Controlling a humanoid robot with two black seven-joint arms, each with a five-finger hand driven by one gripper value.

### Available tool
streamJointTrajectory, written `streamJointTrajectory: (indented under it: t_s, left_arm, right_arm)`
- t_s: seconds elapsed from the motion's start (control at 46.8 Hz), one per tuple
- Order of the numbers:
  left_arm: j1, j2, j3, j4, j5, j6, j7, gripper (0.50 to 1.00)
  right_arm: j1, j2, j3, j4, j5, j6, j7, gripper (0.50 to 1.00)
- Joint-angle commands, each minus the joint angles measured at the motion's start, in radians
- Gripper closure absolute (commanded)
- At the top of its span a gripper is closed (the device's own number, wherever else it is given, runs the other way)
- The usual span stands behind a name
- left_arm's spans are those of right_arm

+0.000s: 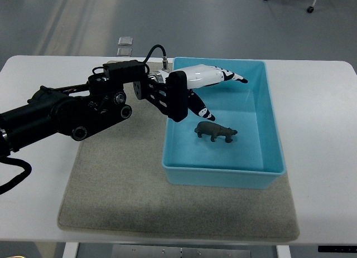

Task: Place brown hippo in blue box with left hand

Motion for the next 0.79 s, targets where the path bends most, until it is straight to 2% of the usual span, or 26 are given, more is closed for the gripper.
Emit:
streamJointTrajectory:
  t_s: [0.0, 0.278, 0.406, 0.534, 0.769]
  left_arm:
    - [0.002, 0.002, -0.034, 0.002, -0.029, 0.003, 0.001, 0.538]
    - [0.003, 0.020, -0.129, 0.015, -0.260, 0.004, 0.001, 0.534]
    - [0.032, 0.034, -0.212, 0.055, -0.380, 0.006, 0.001, 0.508]
    - [0.051, 0.035, -0.287, 0.103, -0.463, 0.006, 0.001, 0.508]
    - [0.075, 0.071, -0.332, 0.163, -0.549, 0.055, -0.001, 0.506]
  right_arm:
    - [0.000, 0.000, 0.000, 0.000, 0.000, 0.000, 0.000, 0.564]
    - [0.000, 0.000, 0.000, 0.000, 0.000, 0.000, 0.000, 0.564]
    - [0.000, 0.000, 0.000, 0.000, 0.000, 0.000, 0.000, 0.564]
    - [0.000, 0.000, 0.000, 0.000, 0.000, 0.000, 0.000, 0.564]
    - [0.000, 0.000, 0.000, 0.000, 0.000, 0.000, 0.000, 0.564]
